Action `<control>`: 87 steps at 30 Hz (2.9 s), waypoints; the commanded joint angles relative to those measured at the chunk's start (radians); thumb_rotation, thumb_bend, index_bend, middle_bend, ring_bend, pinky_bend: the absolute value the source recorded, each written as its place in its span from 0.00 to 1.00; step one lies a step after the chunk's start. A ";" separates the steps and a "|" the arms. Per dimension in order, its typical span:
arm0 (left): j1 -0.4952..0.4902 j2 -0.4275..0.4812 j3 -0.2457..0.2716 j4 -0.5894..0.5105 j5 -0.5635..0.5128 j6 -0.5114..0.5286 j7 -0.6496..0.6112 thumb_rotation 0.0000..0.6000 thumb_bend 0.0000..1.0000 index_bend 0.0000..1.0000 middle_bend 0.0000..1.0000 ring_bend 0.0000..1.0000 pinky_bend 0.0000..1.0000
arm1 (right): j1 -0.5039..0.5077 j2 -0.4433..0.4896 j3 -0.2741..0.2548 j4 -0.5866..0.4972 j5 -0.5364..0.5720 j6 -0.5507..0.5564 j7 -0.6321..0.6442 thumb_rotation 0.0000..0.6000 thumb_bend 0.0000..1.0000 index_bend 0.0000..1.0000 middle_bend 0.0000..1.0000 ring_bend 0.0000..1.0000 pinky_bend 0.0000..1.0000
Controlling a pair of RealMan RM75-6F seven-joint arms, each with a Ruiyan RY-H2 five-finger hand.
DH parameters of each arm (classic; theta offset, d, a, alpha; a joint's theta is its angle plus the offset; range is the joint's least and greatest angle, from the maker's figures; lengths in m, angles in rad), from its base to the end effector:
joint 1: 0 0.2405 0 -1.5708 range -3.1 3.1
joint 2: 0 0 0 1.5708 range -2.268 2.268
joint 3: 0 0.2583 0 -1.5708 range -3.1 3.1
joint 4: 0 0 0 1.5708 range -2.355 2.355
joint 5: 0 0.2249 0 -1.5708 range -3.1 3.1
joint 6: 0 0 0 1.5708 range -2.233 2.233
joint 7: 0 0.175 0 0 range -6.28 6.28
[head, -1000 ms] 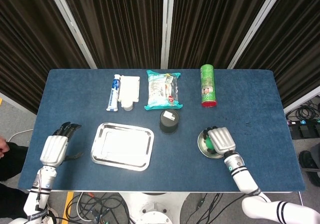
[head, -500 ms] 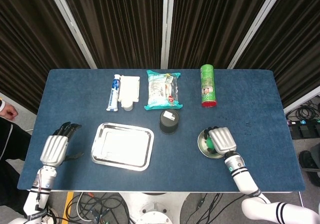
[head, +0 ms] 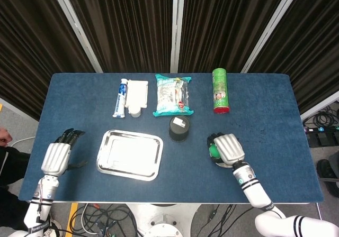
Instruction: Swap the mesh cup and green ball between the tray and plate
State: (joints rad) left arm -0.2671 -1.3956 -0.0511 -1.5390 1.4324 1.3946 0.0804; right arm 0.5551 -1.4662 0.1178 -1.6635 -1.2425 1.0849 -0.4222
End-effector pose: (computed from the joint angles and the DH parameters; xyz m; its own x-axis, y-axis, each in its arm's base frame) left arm -0.2685 0.2636 0.0492 0.2836 0.0612 0.9570 0.9532 -0.1270 -0.2743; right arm -0.1662 -0.3171 -0.0193 0.4551 -0.2291 0.8605 -0.8601 -0.3633 0.3582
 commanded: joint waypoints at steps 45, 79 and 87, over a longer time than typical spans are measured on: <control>0.064 0.029 -0.014 0.044 0.009 0.035 -0.071 1.00 0.05 0.21 0.19 0.11 0.30 | 0.140 -0.018 0.010 -0.045 -0.035 -0.105 0.075 1.00 0.09 0.30 0.28 0.29 0.54; 0.067 0.020 -0.014 0.072 0.006 0.005 -0.091 1.00 0.05 0.21 0.19 0.11 0.30 | 0.479 -0.109 0.130 0.245 0.418 -0.344 -0.059 1.00 0.06 0.20 0.17 0.15 0.47; 0.069 0.016 -0.015 0.077 0.006 0.005 -0.096 1.00 0.05 0.21 0.19 0.11 0.30 | 0.475 -0.142 0.117 0.259 0.400 -0.227 -0.081 1.00 0.16 0.45 0.34 0.33 0.67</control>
State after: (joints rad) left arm -0.1982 -1.3792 -0.0657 -1.4620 1.4387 1.3995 -0.0154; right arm 1.0350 -1.5967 0.2374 -1.4101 -0.8214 0.8284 -0.5057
